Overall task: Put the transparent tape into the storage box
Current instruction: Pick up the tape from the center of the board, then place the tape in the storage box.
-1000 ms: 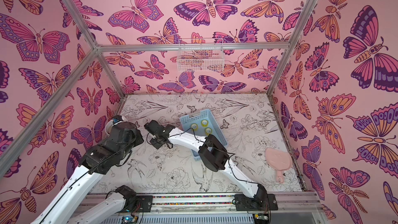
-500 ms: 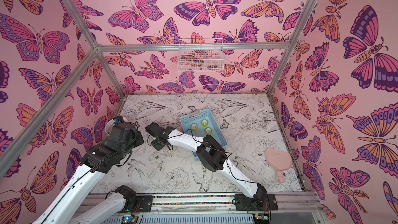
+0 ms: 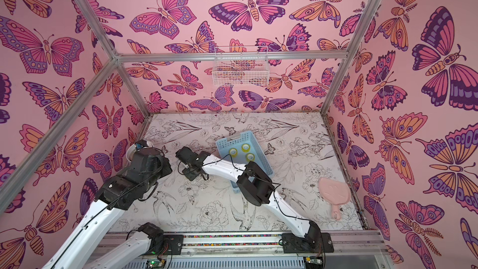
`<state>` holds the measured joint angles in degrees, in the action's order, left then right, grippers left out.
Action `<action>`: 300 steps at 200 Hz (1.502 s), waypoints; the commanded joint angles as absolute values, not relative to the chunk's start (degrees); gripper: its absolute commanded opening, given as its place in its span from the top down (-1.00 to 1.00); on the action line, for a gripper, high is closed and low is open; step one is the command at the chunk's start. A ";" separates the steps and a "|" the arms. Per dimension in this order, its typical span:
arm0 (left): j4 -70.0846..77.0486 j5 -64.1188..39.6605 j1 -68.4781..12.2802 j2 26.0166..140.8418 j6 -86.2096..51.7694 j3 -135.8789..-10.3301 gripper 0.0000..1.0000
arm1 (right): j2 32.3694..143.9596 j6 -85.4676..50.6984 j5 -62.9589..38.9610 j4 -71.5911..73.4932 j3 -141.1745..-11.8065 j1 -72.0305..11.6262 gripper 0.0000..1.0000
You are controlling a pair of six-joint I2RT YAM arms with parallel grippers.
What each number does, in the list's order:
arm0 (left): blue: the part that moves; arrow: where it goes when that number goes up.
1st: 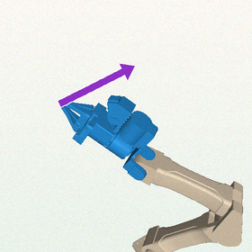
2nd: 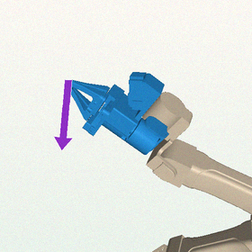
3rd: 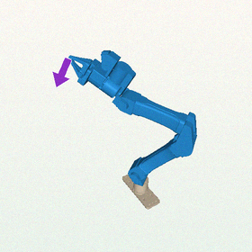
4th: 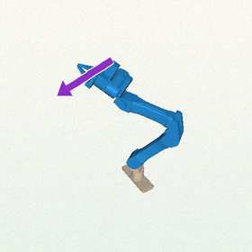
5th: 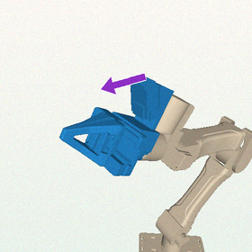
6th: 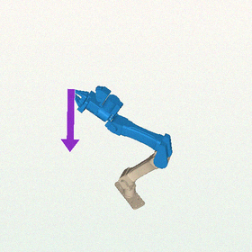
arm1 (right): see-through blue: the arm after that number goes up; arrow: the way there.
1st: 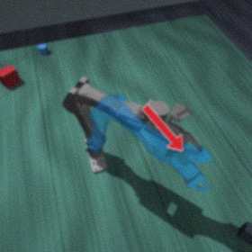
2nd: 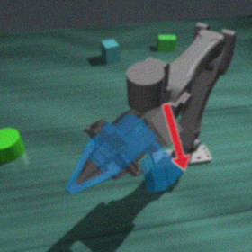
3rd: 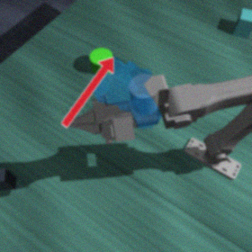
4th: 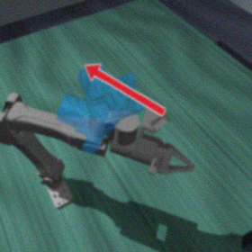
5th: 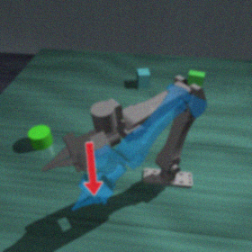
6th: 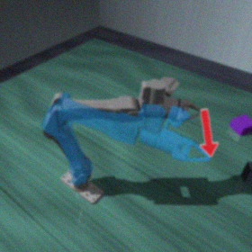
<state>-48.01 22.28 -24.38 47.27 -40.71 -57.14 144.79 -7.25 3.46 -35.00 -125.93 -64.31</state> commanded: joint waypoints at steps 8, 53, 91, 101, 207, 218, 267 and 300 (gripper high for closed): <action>-47.46 22.61 -23.99 46.32 -40.16 -56.16 0.25 | 142.89 -7.39 3.84 -38.76 -125.59 -64.62 1.00; -47.19 22.50 -23.99 45.25 -38.70 -57.34 0.25 | 141.62 -6.90 4.41 -43.14 -132.90 -63.69 1.00; -46.93 22.76 -23.99 44.57 -36.84 -59.20 0.24 | 140.78 -7.37 3.74 -49.42 -141.30 -61.59 1.00; -47.02 22.85 -23.99 44.69 -36.33 -59.75 0.24 | 140.23 -7.74 3.52 -51.62 -143.22 -60.87 1.00; -47.55 19.87 -24.00 53.94 -30.20 -63.71 0.25 | 116.93 -13.55 7.17 -63.11 -125.32 -48.61 1.00; -47.50 19.49 -23.95 55.48 -30.32 -63.87 0.25 | 115.74 -13.84 6.80 -62.55 -121.53 -47.34 1.00; -46.48 16.34 -23.93 60.23 -31.88 -63.79 0.25 | 117.65 -14.12 3.25 -58.60 -112.18 -43.84 1.00; -45.90 14.88 -23.91 61.42 -32.43 -63.89 0.25 | 121.18 -14.31 1.30 -55.86 -109.51 -43.07 1.00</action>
<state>-46.81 16.75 -24.27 60.90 -31.99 -63.09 119.42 -13.54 3.68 -58.39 -110.67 -43.53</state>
